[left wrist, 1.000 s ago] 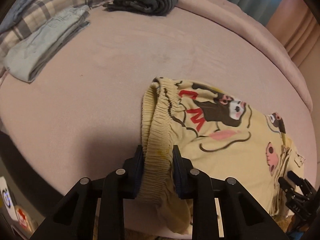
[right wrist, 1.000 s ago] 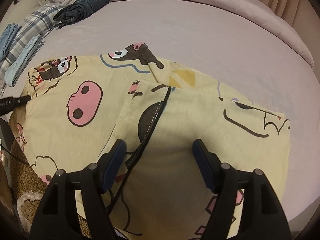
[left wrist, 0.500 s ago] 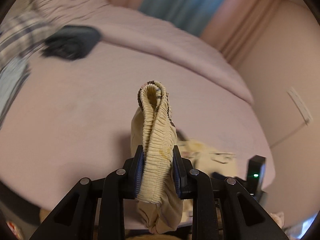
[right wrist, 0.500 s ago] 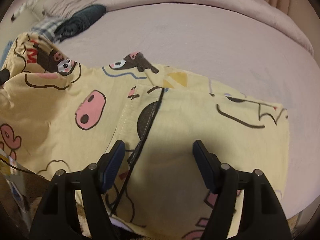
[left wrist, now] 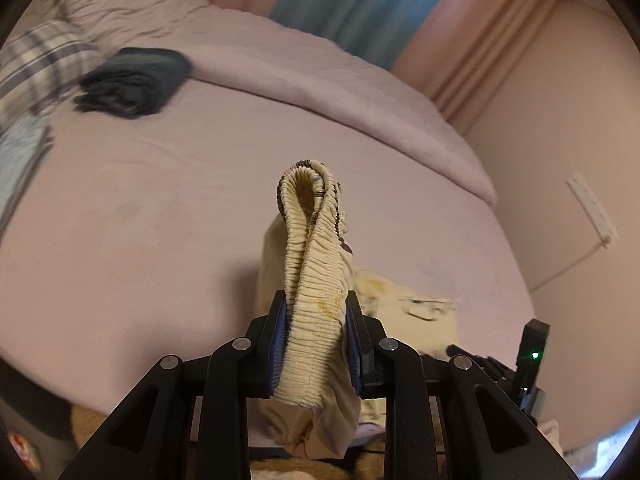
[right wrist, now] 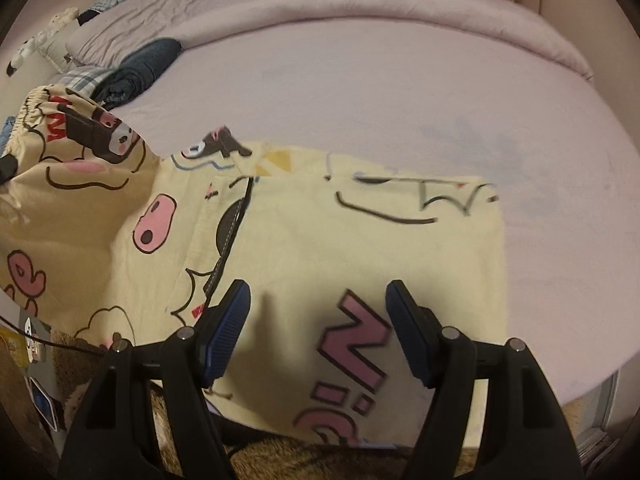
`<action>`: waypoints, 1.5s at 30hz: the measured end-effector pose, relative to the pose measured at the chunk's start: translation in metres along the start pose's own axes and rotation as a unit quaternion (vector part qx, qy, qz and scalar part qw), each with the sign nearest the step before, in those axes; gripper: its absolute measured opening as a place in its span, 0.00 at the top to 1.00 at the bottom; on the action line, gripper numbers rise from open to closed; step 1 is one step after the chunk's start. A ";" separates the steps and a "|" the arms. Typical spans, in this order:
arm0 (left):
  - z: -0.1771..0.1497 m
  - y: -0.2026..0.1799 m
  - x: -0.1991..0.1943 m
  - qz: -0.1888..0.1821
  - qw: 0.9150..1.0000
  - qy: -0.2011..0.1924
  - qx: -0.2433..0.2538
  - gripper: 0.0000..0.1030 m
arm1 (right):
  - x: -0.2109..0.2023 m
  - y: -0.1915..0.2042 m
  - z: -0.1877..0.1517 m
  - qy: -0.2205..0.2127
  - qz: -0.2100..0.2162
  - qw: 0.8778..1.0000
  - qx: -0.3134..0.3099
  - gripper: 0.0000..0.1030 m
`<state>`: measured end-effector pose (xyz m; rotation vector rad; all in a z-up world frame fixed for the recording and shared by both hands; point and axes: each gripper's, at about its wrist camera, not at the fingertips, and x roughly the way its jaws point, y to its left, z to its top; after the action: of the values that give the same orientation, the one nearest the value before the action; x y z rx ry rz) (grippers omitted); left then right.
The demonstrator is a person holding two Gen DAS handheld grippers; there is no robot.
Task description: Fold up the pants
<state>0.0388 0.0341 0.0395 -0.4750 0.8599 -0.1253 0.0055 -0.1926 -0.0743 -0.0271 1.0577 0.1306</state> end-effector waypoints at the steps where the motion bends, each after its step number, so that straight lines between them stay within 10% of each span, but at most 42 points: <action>1: 0.000 -0.008 0.003 -0.012 1.000 0.005 0.012 0.76 | -0.003 -0.005 -0.001 -0.003 0.000 1.000 0.006 0.32; 20: 0.005 -0.108 0.061 -0.145 0.981 0.073 0.104 0.76 | -0.026 -0.068 -0.023 -0.013 -0.041 0.993 0.106 0.32; 26: -0.017 -0.156 0.134 -0.186 0.964 0.155 0.109 0.76 | -0.037 -0.096 -0.035 -0.024 -0.061 0.987 0.149 0.32; 29: -0.036 -0.161 0.185 -0.149 0.964 0.202 0.091 0.74 | -0.036 -0.109 -0.042 -0.021 -0.067 0.982 0.173 0.32; 34: -0.042 -0.147 0.207 -0.167 0.939 0.302 0.020 0.48 | -0.033 -0.117 -0.047 -0.009 -0.088 0.979 0.185 0.32; 39: -0.013 -0.113 0.151 -0.191 0.957 0.216 0.020 0.44 | -0.055 -0.116 -0.037 -0.043 -0.094 0.977 0.184 0.32; 45: -0.021 -0.060 0.121 -0.088 0.982 0.162 0.037 0.44 | -0.044 -0.101 -0.015 -0.045 -0.047 0.987 0.145 0.32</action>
<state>0.1068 -0.0618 -0.0291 -0.4670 1.1269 -0.4052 -0.0164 -0.2980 -0.0478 0.1904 0.9756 -0.1086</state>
